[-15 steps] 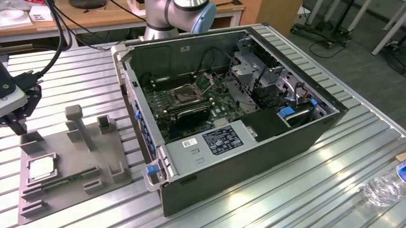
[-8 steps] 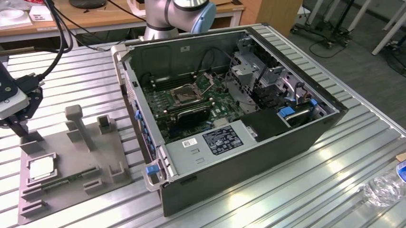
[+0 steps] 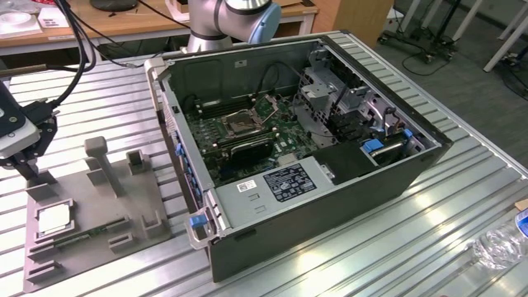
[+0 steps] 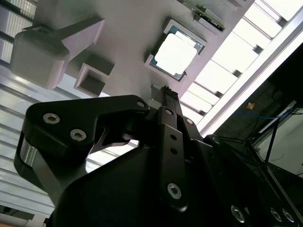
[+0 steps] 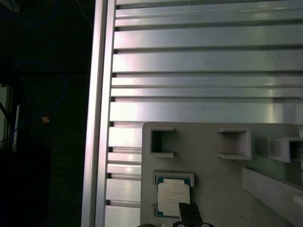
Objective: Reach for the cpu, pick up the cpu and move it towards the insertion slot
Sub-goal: 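Reach for the cpu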
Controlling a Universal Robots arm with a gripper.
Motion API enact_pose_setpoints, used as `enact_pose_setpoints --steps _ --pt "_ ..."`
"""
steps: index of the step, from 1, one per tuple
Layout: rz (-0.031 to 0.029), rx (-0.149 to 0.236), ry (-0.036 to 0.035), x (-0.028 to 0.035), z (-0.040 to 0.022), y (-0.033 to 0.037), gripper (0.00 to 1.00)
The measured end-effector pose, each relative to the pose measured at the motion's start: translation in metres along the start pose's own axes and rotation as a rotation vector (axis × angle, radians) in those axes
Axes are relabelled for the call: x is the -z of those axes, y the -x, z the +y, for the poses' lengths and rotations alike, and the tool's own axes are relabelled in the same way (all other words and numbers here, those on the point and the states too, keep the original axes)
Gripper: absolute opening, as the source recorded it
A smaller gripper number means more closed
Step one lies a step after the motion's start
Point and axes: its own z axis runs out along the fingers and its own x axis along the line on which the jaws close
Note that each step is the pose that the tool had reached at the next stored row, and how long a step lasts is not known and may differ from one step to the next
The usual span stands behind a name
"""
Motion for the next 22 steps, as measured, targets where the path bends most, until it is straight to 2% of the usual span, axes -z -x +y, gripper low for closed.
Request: enact_pose_setpoints --steps 7,12,19,22 --pt "0.0000 0.000 0.0000 -0.0028 -0.0007 -0.0007 0.11" --pt "-0.0001 0.000 0.0000 -0.0050 -0.0042 -0.0040 0.11" --pt "-0.0001 0.000 0.0000 -0.0083 -0.0169 -0.0051 0.11" --pt "-0.0002 0.000 0.0002 -0.0109 -0.0197 -0.0052 0.11"
